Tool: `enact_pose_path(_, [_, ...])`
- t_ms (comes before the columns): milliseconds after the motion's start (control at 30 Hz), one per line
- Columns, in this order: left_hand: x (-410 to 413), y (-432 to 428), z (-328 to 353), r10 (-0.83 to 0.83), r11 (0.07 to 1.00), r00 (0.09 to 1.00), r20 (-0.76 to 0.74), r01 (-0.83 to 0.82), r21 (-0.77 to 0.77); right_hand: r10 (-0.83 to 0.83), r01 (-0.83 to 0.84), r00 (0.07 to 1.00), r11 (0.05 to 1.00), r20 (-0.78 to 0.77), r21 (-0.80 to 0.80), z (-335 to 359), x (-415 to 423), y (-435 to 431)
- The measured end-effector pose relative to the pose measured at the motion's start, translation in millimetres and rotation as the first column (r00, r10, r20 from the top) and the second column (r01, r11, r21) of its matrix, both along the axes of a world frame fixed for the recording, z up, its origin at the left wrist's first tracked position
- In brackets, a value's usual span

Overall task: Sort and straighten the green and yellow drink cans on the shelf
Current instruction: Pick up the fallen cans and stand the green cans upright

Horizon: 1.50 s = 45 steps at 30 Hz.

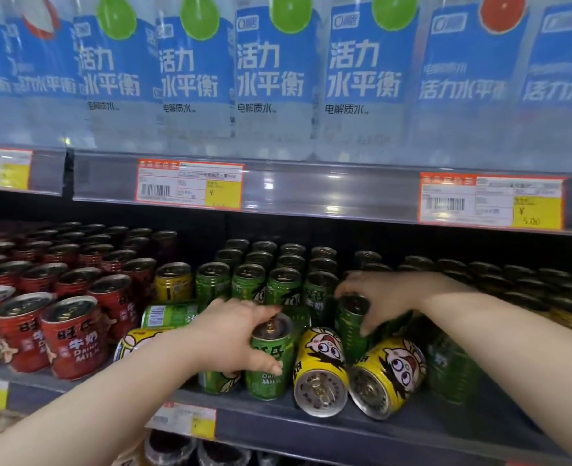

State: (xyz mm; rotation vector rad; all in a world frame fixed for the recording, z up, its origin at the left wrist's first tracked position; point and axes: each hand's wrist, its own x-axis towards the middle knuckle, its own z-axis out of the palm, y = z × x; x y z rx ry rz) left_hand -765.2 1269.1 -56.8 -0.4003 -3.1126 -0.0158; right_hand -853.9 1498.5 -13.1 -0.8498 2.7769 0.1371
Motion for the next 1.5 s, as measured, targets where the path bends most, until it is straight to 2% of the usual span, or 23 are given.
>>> enact_pose_path(133, [-0.8, 1.1, 0.0, 0.012, 1.0, 1.0, -0.003, -0.012, 0.007, 0.04, -0.036, 0.998, 0.998, -0.058, 0.055, 3.4, 5.3, -8.6])
enact_pose_path(267, [2.5, 2.3, 0.7, 0.015, 1.0, 1.0, 0.002, -0.015, 0.023, 0.08, -0.1, 0.993, 0.96, -0.083, -0.263, 0.0, 3.4, -35.8])
enact_pose_path(300, [3.3, 2.8, 1.1, 0.013, 1.0, 1.0, 0.001, -0.013, 0.025, 0.079, -0.103, 0.992, 0.951, -0.094, -0.291, -4.4, 2.3, -43.4])
enact_pose_path(467, [3.1, 1.9, 1.1, 0.017, 0.998, 1.0, 0.0, -0.017, 0.057, 0.062, -0.068, 0.997, 0.979, -0.038, -0.193, -28.5, -5.4, -69.5])
enact_pose_path(667, [2.7, 0.2, -0.5, 0.009, 0.998, 1.0, -0.003, -0.009, 0.057, -0.01, 0.003, 0.993, 0.998, -0.117, -0.063, -39.7, -7.0, -85.1])
enact_pose_path(800, [3.2, -0.1, 0.0, 0.01, 0.998, 1.0, 0.004, -0.01, 0.068, -0.016, -0.003, 0.994, 0.986, -0.112, -0.168, -36.1, -7.3, -78.4])
enact_pose_path(1000, [4.2, 0.8, 0.5, 0.017, 0.997, 1.0, 0.016, -0.018, 0.076, 0.053, -0.102, 0.981, 0.959, -0.185, -0.263, -13.9, 0.9, -68.6])
enact_pose_path(1233, [7.5, 3.5, 1.2, 0.03, 0.996, 1.0, -0.001, -0.03, 0.08, 0.14, -0.173, 0.98, 0.95, -0.142, -0.261, -14.6, 0.7, -70.7])
enact_pose_path(1400, [6.8, 3.0, 0.6, 0.034, 0.991, 0.999, -0.023, -0.031, 0.128, 0.249, -0.261, 0.964, 0.953, -0.095, -0.152, -10.8, 1.7, -84.7])
enact_pose_path(1500, [6.5, -4.5, -2.4, 0.007, 0.962, 0.999, -0.038, 0.003, 0.274, 0.271, -0.277, 0.957, 0.96, -0.105, -0.048, -7.1, -0.5, -85.4])
